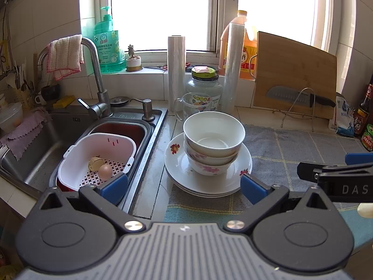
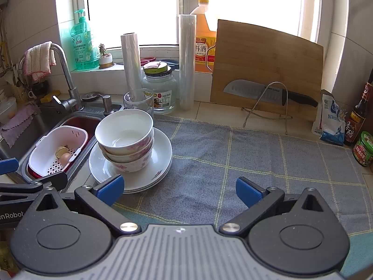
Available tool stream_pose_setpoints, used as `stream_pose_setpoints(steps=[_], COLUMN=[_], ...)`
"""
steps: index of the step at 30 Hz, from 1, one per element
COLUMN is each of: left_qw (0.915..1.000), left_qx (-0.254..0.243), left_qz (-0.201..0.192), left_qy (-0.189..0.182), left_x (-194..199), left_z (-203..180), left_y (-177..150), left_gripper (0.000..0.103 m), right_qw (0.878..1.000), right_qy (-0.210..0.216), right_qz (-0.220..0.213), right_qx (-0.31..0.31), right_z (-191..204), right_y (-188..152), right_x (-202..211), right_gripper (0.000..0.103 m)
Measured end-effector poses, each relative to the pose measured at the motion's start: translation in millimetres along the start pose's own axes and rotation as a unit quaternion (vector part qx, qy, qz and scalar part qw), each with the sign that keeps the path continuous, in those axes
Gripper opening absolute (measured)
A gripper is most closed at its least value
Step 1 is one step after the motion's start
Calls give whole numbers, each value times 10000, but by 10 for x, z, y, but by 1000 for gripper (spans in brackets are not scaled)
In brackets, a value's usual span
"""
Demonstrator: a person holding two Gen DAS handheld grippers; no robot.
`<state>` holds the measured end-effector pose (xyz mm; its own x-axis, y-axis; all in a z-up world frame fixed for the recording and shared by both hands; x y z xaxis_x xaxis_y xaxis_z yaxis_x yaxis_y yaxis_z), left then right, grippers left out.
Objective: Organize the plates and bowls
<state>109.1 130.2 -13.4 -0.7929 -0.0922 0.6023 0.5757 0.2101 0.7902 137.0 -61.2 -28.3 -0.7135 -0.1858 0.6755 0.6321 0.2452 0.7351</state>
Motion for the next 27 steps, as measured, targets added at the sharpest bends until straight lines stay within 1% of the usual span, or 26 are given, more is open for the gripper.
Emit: stream_pose_setpoints(steps=[27], left_qw=[10000], left_qx=[59], left_qz=[17], left_qy=[-8], left_x=[3], left_z=[-25], left_y=[0], left_gripper=[102], right_qw=[10000], right_qy=[-58], right_qz=[-45], right_qx=[22], right_z=[-8], right_y=[23], right_x=[33], right_gripper=[103])
Point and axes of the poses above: each gripper's, at about its wrist camera, not at the fingertips, and x roughly against the way its jaws point, z to its left, y to its top, the point moved 6 cm from there along -x, roughly the way its jaws point, and after that the axes turned 7 degrees about x, right-handed, at the moved point
